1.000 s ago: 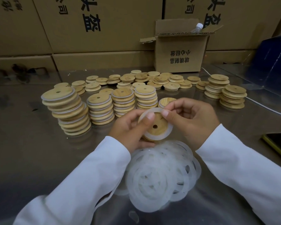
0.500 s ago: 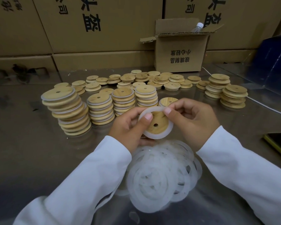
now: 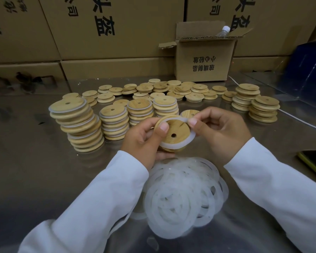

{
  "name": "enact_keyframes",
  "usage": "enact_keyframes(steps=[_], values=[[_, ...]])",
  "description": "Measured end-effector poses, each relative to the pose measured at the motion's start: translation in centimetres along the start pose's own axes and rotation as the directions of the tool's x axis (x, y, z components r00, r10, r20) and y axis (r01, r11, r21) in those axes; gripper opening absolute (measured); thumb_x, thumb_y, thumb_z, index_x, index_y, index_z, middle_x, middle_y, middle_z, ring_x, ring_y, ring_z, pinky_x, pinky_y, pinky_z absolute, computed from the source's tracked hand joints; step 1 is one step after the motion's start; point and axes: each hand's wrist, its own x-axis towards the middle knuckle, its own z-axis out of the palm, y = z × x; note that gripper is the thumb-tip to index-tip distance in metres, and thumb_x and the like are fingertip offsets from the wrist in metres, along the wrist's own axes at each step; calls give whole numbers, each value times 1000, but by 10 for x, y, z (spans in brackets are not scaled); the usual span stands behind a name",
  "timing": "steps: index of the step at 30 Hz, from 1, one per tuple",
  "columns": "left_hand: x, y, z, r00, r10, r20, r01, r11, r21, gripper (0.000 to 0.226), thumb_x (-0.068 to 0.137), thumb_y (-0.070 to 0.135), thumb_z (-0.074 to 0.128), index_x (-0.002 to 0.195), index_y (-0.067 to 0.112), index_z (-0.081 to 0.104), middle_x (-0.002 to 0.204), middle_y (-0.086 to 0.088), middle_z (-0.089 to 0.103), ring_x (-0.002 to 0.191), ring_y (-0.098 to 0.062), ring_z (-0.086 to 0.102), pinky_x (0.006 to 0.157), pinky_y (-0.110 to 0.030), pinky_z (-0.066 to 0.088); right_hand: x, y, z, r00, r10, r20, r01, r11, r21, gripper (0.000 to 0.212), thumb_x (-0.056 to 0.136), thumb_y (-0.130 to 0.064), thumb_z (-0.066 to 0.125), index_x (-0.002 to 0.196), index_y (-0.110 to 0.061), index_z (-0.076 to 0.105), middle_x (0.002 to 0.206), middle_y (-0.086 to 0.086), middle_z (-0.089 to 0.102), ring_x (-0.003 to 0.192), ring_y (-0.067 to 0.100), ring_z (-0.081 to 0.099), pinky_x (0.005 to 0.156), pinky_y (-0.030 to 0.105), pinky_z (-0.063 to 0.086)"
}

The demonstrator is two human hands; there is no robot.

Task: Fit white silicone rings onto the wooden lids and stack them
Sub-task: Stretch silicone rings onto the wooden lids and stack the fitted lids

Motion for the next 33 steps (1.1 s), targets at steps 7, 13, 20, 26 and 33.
enact_keyframes(steps=[7, 13, 20, 26, 33], values=[[-2, -3, -2, 989, 142, 50, -150, 954, 258, 12, 86, 22, 57, 91, 31, 64, 83, -1, 71, 79, -17, 68, 56, -29, 57, -4, 1, -2, 990, -104, -91, 84, 976, -201, 14, 80, -15, 67, 71, -23, 62, 68, -9, 62, 67, 6, 56, 63, 14, 46], [-2, -4, -3, 989, 139, 55, -149, 947, 283, 13, 87, 22, 57, 90, 33, 63, 83, 2, 70, 80, -15, 67, 57, -30, 58, -7, 1, 0, 970, -235, -56, 209, 935, -287, 10, 80, -12, 68, 74, -19, 65, 71, -5, 64, 68, 6, 56, 67, 16, 46], [-2, -2, -2, 996, 89, -3, -86, 976, 202, 10, 86, 21, 56, 91, 26, 65, 79, 2, 72, 75, -17, 69, 56, -32, 58, -6, 1, 0, 980, -194, -41, 179, 955, -236, 13, 79, -11, 68, 73, -22, 65, 71, -4, 65, 69, 10, 58, 67, 18, 47], [-1, 1, -2, 1000, 2, 9, -2, 999, 53, 12, 87, 20, 53, 92, 20, 64, 73, 4, 72, 70, -13, 70, 52, -25, 56, -5, 0, 1, 996, -77, -55, 68, 987, -143, 15, 79, -12, 68, 70, -24, 65, 70, -5, 66, 69, 11, 59, 69, 23, 51], [1, 0, -2, 999, -50, 13, 51, 997, -59, 27, 70, 33, 57, 91, 18, 65, 74, 2, 72, 74, -17, 71, 52, -26, 55, -1, -6, 0, 997, 64, 39, -67, 995, 80, 15, 79, -4, 65, 67, -13, 65, 54, -9, 64, 51, 0, 56, 55, 10, 45]])
